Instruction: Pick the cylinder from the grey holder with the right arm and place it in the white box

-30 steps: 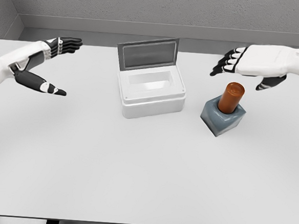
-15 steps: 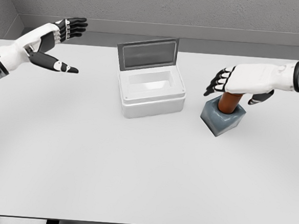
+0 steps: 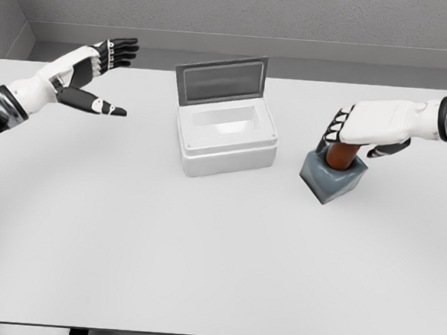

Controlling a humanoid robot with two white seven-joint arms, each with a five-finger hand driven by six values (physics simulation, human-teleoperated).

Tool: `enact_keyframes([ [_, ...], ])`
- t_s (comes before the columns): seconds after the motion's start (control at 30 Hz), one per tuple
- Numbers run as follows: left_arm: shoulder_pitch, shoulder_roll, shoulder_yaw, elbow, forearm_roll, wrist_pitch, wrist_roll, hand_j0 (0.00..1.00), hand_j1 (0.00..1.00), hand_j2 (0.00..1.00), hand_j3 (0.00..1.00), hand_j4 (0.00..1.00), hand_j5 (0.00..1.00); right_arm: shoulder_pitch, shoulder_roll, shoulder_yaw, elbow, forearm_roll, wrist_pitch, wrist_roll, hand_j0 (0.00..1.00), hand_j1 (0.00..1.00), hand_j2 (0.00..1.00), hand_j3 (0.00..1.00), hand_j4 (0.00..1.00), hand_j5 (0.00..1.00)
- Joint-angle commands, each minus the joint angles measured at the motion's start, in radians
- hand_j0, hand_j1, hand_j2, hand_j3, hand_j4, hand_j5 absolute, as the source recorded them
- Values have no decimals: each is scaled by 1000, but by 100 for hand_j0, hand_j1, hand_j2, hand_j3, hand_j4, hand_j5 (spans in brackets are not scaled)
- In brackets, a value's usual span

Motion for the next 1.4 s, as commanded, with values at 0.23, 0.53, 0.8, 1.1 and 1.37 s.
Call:
enact_keyframes([
  [0.23, -8, 0, 0, 31, 5, -1, 0, 100, 100, 100, 100, 100, 100, -5, 6, 2, 22, -2, 2, 0, 74, 74, 74, 74, 74, 74],
  [0.53, -38, -40, 0, 97, 5, -1, 0, 100, 100, 100, 100, 100, 100, -5, 6, 2, 14, 5, 2, 0, 58, 58, 58, 58, 58, 58],
  [0.8, -40, -41, 0, 97, 5, -1, 0, 100, 100, 100, 100, 100, 100, -41, 1, 0, -1, 4, 2, 0, 57, 57, 57, 57, 57, 57],
  [1.1, -43, -53, -7, 96, 5, -1, 0, 100, 100, 100, 100, 100, 100, -66, 4, -7, -3, -2, 2, 0, 57, 57, 57, 57, 57, 57],
  [1.37, -48, -56, -13, 96, 5, -1, 0, 100, 100, 100, 100, 100, 100, -75, 24, -7, 3, -2, 2, 0, 54, 54, 54, 54, 54, 54],
])
